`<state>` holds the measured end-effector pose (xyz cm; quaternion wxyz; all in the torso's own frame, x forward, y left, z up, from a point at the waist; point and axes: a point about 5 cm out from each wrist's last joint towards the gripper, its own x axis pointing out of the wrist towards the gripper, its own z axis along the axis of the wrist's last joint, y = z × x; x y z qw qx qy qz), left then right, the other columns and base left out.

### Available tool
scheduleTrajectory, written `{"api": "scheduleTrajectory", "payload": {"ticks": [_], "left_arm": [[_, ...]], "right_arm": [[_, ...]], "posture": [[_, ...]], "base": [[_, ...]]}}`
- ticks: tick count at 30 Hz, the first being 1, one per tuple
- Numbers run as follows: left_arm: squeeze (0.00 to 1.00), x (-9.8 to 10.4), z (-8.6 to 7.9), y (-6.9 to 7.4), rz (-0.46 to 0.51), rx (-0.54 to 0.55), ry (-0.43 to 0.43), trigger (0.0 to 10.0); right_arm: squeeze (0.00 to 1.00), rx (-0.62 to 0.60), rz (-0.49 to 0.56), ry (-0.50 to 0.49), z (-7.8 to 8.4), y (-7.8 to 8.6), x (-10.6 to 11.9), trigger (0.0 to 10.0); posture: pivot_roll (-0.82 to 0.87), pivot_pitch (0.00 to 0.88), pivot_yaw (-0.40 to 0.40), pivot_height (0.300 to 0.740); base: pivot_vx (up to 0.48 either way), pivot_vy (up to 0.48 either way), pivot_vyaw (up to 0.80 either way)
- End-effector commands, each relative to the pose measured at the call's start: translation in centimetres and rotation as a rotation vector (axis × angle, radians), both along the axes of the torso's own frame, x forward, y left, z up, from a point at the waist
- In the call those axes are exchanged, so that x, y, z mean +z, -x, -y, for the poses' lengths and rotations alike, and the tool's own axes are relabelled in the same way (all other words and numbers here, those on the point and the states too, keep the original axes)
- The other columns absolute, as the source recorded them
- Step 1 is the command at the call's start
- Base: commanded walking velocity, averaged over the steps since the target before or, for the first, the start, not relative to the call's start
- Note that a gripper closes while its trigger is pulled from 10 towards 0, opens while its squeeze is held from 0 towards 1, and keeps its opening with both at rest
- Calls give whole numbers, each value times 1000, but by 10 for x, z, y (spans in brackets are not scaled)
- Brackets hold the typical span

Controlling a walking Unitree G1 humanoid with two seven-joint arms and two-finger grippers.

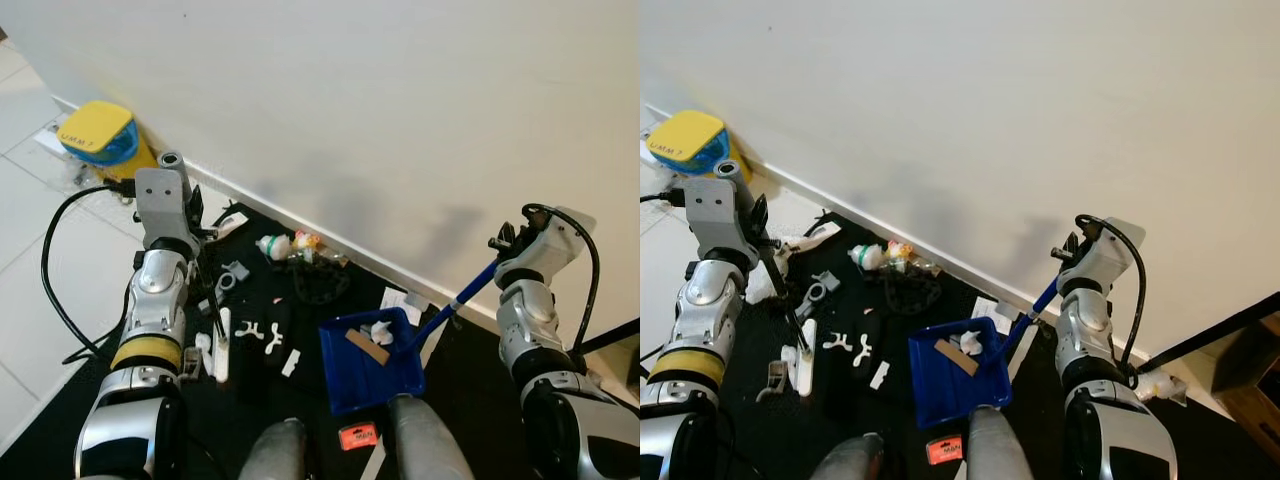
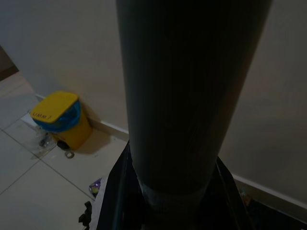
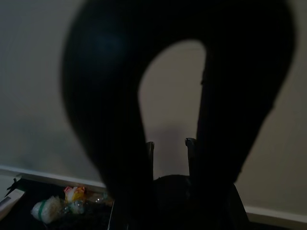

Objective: Sweep floor

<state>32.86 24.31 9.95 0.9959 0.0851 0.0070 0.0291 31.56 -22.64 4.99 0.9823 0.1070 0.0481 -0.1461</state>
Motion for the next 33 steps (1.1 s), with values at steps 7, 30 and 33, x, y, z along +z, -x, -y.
{"api": "scheduleTrajectory", "payload": {"ticks": [7,30,33], "left_arm": [[0,2,2,-3,-1,-18,-32,10000],[0,8,13,-17,-20,-78,-41,10000],[0,10,18,-19,-1,-75,51,10000]], "right_arm": [[0,-12,-45,-26,1,11,-14,10000],[0,-107,-87,16,20,30,-26,10000],[0,-112,-81,24,21,31,-25,10000]], "posture": [[47,54,20,740],[34,70,42,740],[33,73,40,740]], "base": [[0,480,-114],[0,480,-522],[0,0,0]]}}
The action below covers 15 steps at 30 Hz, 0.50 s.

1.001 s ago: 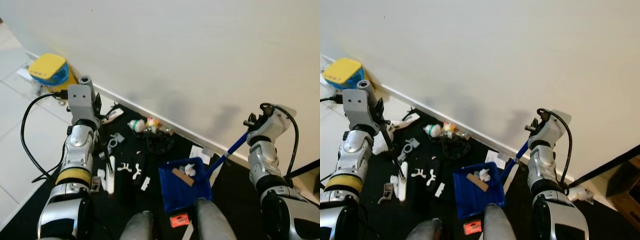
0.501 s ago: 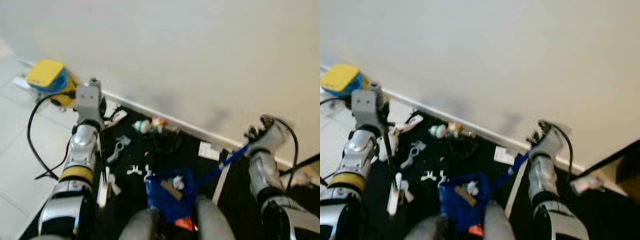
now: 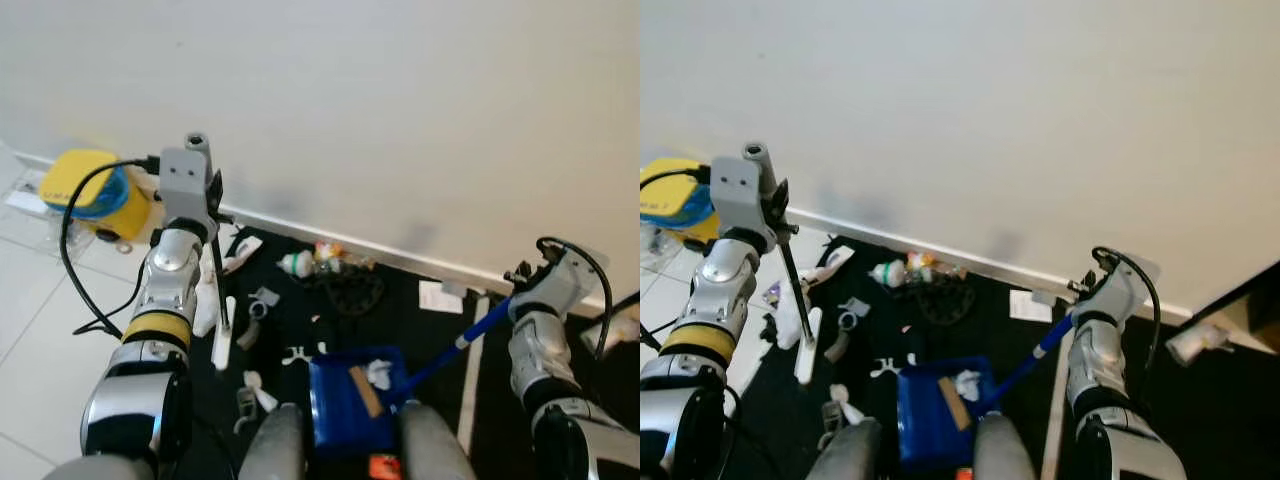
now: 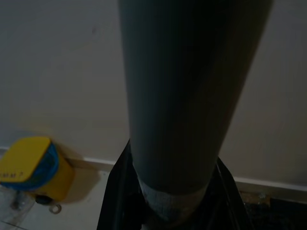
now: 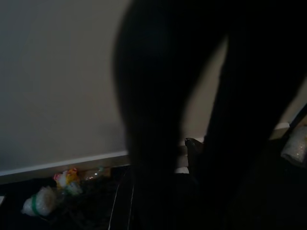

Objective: Sweep floor

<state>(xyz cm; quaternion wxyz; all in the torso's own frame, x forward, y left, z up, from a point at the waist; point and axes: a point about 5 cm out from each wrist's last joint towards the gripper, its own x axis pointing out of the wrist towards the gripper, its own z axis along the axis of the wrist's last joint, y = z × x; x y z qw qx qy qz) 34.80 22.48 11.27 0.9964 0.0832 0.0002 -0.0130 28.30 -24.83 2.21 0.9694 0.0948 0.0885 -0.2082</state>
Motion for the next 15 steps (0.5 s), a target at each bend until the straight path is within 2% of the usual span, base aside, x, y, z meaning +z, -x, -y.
{"api": "scheduleTrajectory", "payload": {"ticks": [1,2,5,10,15], "left_arm": [[0,-3,0,1,-10,10,47,10000],[0,-2,1,0,1,18,91,10000],[0,-1,2,0,10,17,81,10000],[0,-2,0,0,3,48,46,10000],[0,-2,-4,2,21,79,82,10000]], "right_arm": [[0,4,16,9,-1,-2,3,10000],[0,-3,15,13,1,-1,3,10000],[0,-7,16,16,2,-1,3,10000],[0,-3,20,31,5,-3,6,10000],[0,10,21,53,12,-5,11,10000]], "posture": [[33,73,40,740],[31,74,39,740],[31,73,38,740],[33,69,24,740],[36,68,17,740]], "base": [[0,0,0],[0,0,0],[0,0,0],[0,-480,0],[0,-434,0]]}}
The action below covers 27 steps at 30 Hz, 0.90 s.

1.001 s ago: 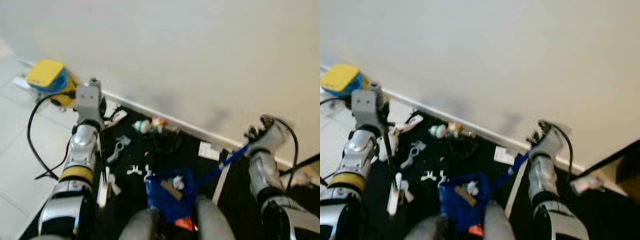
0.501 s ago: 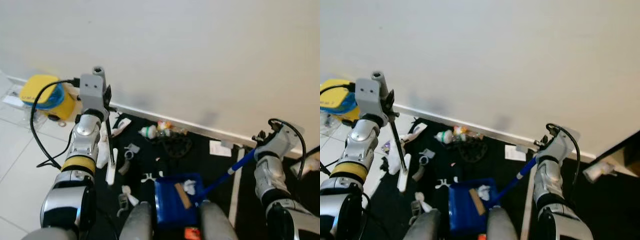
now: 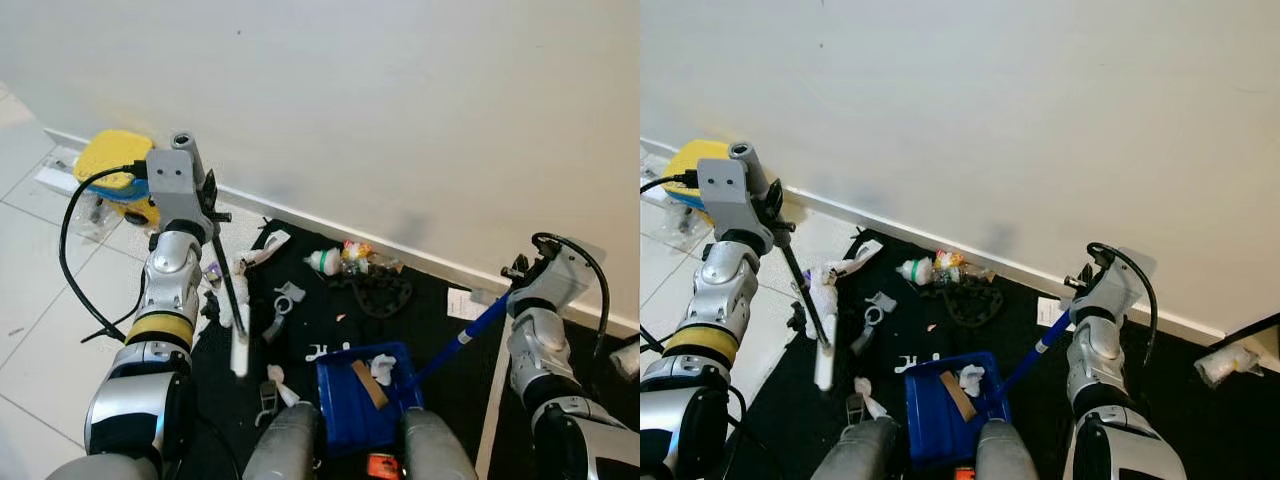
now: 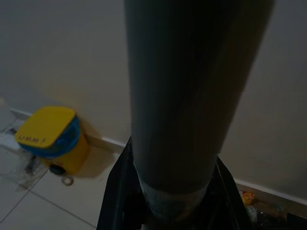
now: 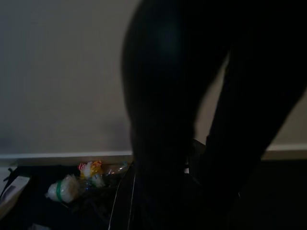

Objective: Sweep floor

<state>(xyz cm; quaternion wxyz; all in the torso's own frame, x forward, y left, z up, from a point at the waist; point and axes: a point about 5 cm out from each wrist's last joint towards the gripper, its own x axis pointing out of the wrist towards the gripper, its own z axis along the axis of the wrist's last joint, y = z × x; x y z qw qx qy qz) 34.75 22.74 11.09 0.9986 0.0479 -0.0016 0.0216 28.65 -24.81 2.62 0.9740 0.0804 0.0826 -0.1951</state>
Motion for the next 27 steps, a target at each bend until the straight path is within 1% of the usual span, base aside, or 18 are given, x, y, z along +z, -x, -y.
{"api": "scheduleTrajectory", "payload": {"ticks": [1,2,5,7,9,10,14,18,21,23,27], "left_arm": [[0,0,-4,1,13,32,26,10000],[0,0,-6,1,12,48,38,10000],[0,1,-7,1,18,51,15,10000],[0,2,-10,0,13,83,14,10000],[0,3,-13,0,17,97,14,10000],[0,5,-15,-1,19,106,13,10000],[0,6,-18,-2,19,118,5,10000],[0,13,-25,-4,27,131,-10,10000],[0,12,-26,-4,13,122,-20,10000],[0,9,-28,-3,-3,142,-20,10000],[0,3,-30,-1,-21,183,19,10000]], "right_arm": [[0,-21,16,27,14,-2,8,10000],[0,-22,19,29,15,-3,10,10000],[0,-20,40,31,18,-6,15,10000],[0,-22,86,20,21,-12,25,10000],[0,-16,107,20,23,-16,30,10000],[0,-8,119,22,22,-20,35,10000],[0,1,128,22,22,-23,38,10000],[0,42,148,29,16,-32,46,10000],[0,50,149,29,14,-34,48,10000],[0,58,149,27,13,-35,48,10000],[0,78,146,24,9,-36,48,10000]], "posture": [[35,68,16,740],[35,69,16,740],[34,70,14,740],[31,74,11,740],[29,75,9,740],[27,75,6,740],[26,72,2,740],[24,71,-10,740],[24,70,-13,740],[22,73,-17,740],[20,82,-28,740]], "base": [[0,0,0],[0,0,0],[0,0,0],[0,0,0],[0,0,0],[0,0,0],[0,0,0],[0,0,0],[0,0,0],[0,-480,0],[0,-458,0]]}}
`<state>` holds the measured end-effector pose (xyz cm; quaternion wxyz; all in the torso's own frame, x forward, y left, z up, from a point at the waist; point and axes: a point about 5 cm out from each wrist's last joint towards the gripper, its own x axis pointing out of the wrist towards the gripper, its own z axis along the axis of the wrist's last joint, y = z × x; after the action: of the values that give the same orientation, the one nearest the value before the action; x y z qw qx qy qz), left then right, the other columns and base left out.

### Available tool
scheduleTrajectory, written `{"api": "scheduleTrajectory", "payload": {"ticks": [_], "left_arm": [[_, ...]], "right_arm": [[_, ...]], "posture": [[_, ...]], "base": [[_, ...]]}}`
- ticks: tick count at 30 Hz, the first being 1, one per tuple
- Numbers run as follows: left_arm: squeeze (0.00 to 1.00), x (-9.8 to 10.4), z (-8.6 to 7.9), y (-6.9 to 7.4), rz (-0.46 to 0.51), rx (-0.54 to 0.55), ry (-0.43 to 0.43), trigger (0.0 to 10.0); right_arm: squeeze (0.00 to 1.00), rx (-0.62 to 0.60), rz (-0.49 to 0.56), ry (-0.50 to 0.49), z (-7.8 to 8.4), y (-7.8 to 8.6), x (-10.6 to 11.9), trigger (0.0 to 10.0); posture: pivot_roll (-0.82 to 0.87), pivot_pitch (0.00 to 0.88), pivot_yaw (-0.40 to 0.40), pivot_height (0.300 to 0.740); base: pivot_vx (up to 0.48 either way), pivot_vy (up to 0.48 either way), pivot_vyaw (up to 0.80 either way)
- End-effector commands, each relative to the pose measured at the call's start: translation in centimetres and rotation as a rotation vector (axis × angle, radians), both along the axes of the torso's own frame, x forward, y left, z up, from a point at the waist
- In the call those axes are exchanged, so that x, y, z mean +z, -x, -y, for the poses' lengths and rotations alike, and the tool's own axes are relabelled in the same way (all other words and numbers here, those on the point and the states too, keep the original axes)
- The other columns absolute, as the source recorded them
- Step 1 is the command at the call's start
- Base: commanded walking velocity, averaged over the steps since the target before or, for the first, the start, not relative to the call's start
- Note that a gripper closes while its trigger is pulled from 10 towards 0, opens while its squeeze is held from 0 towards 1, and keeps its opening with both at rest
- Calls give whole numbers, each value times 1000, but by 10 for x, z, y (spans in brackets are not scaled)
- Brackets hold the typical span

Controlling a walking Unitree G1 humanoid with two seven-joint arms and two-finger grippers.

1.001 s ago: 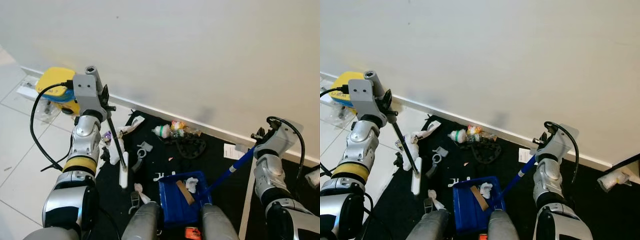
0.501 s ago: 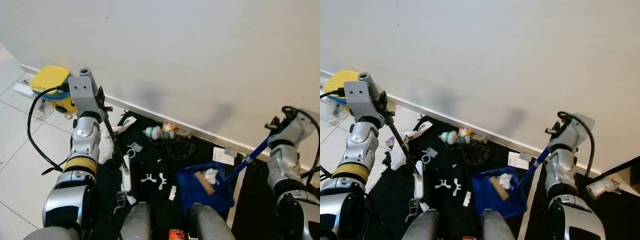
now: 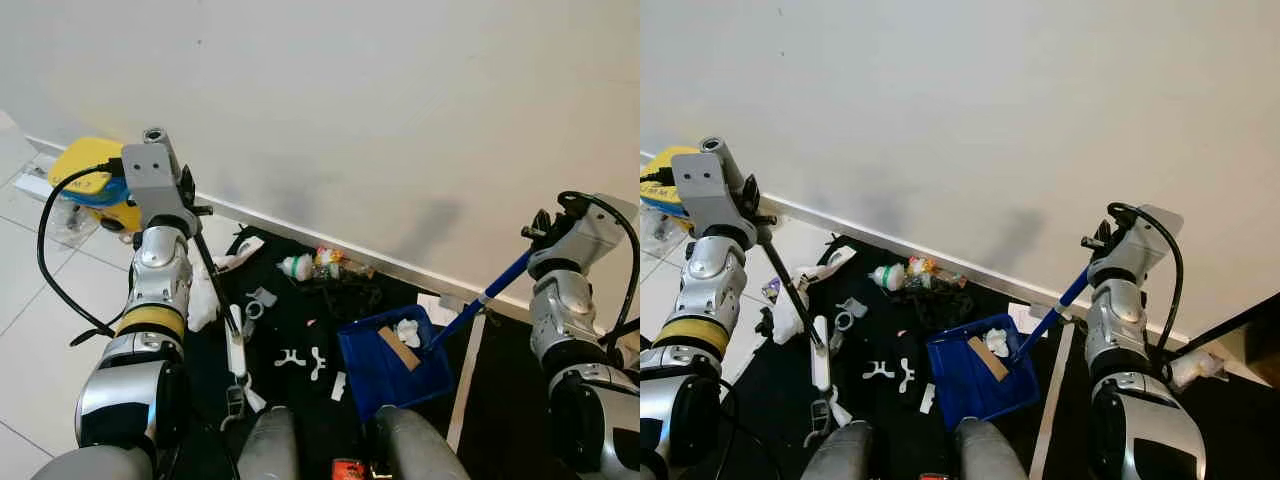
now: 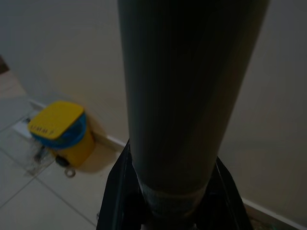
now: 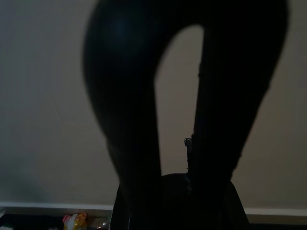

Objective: Sweep floor

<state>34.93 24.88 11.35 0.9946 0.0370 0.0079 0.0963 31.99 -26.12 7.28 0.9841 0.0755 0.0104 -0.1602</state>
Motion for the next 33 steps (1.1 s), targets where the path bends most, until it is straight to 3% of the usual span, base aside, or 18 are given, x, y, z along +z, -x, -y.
{"api": "scheduleTrajectory", "payload": {"ticks": [1,3,7,11,14,19,25,26,32,33], "left_arm": [[0,1,-8,1,-11,32,-2,10000],[0,0,-7,1,6,42,39,10000],[0,2,-5,-1,11,33,21,10000],[0,12,-6,-6,34,18,-45,10000],[0,31,-13,-11,78,9,-133,10000],[0,45,-16,-16,104,-19,-186,10000],[0,52,-19,-18,114,-38,-217,10000],[0,58,-20,-19,132,-52,-226,10000],[0,64,-18,-22,153,-77,-209,10000],[0,63,-10,-25,149,-109,-200,10000]], "right_arm": [[0,17,0,-8,-4,-3,1,10000],[0,38,-2,-6,-7,-4,1,10000],[0,55,-9,-6,-11,-4,-1,10000],[0,57,-7,-17,-14,-4,-2,10000],[0,52,5,-18,-21,-6,-1,10000],[0,3,-9,16,-23,-6,-2,10000],[0,-65,-13,-11,-19,-5,-3,10000],[0,-95,15,-34,-19,-7,2,10000],[0,-87,67,-30,-23,-17,16,10000],[0,-66,88,-7,-24,-25,27,10000]], "posture": [[20,82,-28,740],[18,89,-39,740],[16,103,-64,740],[10,119,-70,740],[7,134,-59,740],[10,189,-49,740],[14,262,-45,740],[10,301,-43,740],[-2,335,-37,740],[-4,356,-37,740]], "base": [[0,-394,0],[0,-197,0],[0,0,0],[0,0,0],[0,0,0],[0,0,0],[0,0,0],[0,0,0],[0,0,0],[0,0,0]]}}
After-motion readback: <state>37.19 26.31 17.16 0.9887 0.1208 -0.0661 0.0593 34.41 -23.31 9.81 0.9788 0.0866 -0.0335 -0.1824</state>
